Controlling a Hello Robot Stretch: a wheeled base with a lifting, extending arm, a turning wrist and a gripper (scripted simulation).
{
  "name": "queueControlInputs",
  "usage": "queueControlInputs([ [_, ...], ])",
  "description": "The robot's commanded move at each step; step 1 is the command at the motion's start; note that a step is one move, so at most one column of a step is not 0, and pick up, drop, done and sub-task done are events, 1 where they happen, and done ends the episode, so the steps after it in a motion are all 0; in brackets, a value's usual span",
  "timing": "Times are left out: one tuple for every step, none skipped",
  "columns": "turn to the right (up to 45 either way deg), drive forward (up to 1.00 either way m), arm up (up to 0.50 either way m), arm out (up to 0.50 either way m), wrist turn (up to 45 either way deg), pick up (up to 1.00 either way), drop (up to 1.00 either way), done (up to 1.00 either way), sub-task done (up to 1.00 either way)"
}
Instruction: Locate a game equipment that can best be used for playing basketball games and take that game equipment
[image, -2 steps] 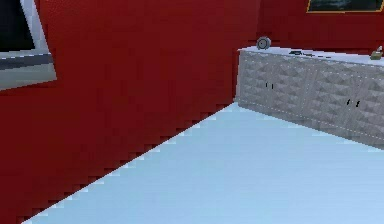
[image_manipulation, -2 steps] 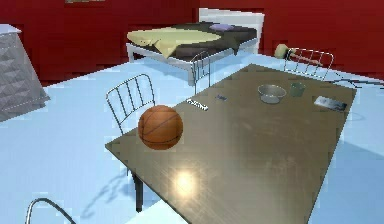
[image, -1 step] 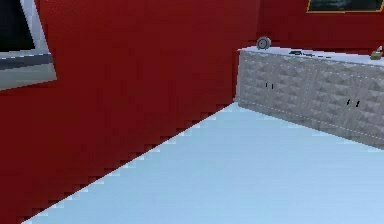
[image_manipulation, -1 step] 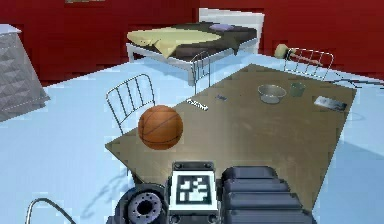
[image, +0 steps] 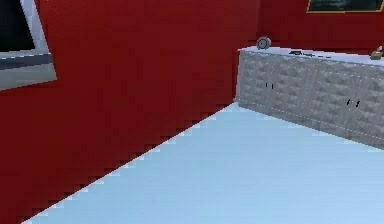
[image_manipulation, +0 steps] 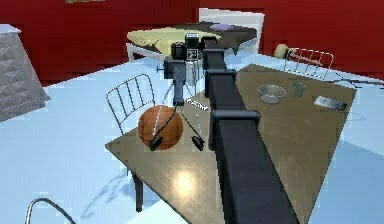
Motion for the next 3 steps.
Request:
queueControlInputs([
  [0.0, 0.00, 0.00, 0.00, 45.0, 0.00, 0.00, 0.00, 0.00],
  [0.0, 0.00, 0.00, 0.00, 45.0, 0.00, 0.00, 0.00, 0.00],
  [0.0, 0.00, 0.00, 0.00, 45.0, 0.00, 0.00, 0.00, 0.00],
])
